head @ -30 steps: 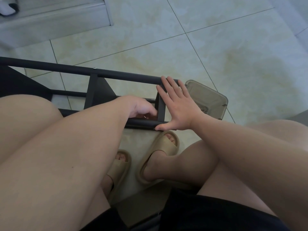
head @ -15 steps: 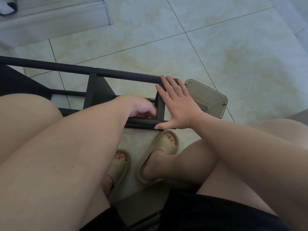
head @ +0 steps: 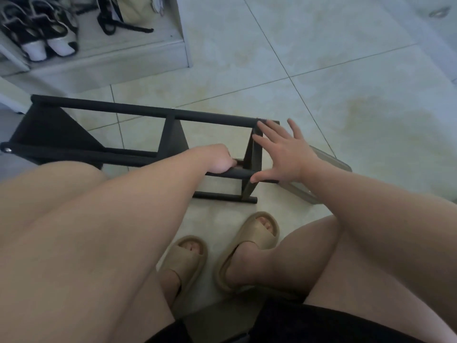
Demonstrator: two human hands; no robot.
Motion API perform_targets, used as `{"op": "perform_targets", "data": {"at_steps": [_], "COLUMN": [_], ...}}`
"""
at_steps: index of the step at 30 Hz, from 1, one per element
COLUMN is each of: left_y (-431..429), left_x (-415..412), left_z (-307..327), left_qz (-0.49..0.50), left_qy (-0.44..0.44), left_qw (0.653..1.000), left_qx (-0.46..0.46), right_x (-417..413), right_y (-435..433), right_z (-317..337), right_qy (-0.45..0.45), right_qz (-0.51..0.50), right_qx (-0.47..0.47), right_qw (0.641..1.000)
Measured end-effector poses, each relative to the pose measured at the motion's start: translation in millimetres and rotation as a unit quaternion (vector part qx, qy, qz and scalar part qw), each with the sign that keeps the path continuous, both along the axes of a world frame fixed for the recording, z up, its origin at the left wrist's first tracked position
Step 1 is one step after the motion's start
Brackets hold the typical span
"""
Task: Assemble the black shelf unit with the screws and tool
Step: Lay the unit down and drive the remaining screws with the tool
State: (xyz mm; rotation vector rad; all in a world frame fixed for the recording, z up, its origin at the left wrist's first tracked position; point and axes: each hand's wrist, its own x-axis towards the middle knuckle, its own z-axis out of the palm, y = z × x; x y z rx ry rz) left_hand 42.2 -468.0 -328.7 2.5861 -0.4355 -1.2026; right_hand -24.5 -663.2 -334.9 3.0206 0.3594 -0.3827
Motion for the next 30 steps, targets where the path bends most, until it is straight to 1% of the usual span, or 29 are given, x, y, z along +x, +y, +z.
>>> {"op": "perform_targets", "data": {"at_steps": [3,6,10,12,15,18,20,22,24,28,30], "left_y": [12,25,53,68,90,121,146,166,178,182,181], "left_x": [5,15,34,49,81,103,106,103,104,107,105], "left_z": [20,32,34,34,39,41,33,20,11,8,8], "left_qz": [-0.035,-0.034,-0.068,-0.076,-0.035,0.017,0.065,0.073,0.059,0.090,0.097], "left_qy": [-0.028,-0.051,-0.089,-0.123,-0.189,-0.215,-0.197,-0.152,-0.138,-0.166,-0.175], "left_qw": [0.998,0.997,0.993,0.987,0.975,0.965,0.961,0.963,0.966,0.966,0.965], "left_qx": [0.037,0.045,0.036,0.068,0.108,0.149,0.181,0.212,0.208,0.175,0.172], "right_x": [9,24,52,70,97,121,137,148,151,146,144], "right_y": [8,19,28,31,36,36,34,33,31,30,29], "right_z": [5,10,14,14,17,20,23,20,13,5,8], "right_qy": [-0.013,-0.024,-0.002,-0.002,0.021,0.056,0.066,0.064,0.061,0.070,0.078], "right_qz": [-0.038,-0.064,-0.084,-0.092,-0.134,-0.150,-0.142,-0.136,-0.145,-0.163,-0.168], "right_qx": [-0.002,-0.009,-0.041,-0.056,-0.056,-0.058,-0.065,-0.067,-0.042,0.051,0.074], "right_qw": [0.999,0.998,0.996,0.994,0.989,0.985,0.986,0.986,0.987,0.983,0.980]}}
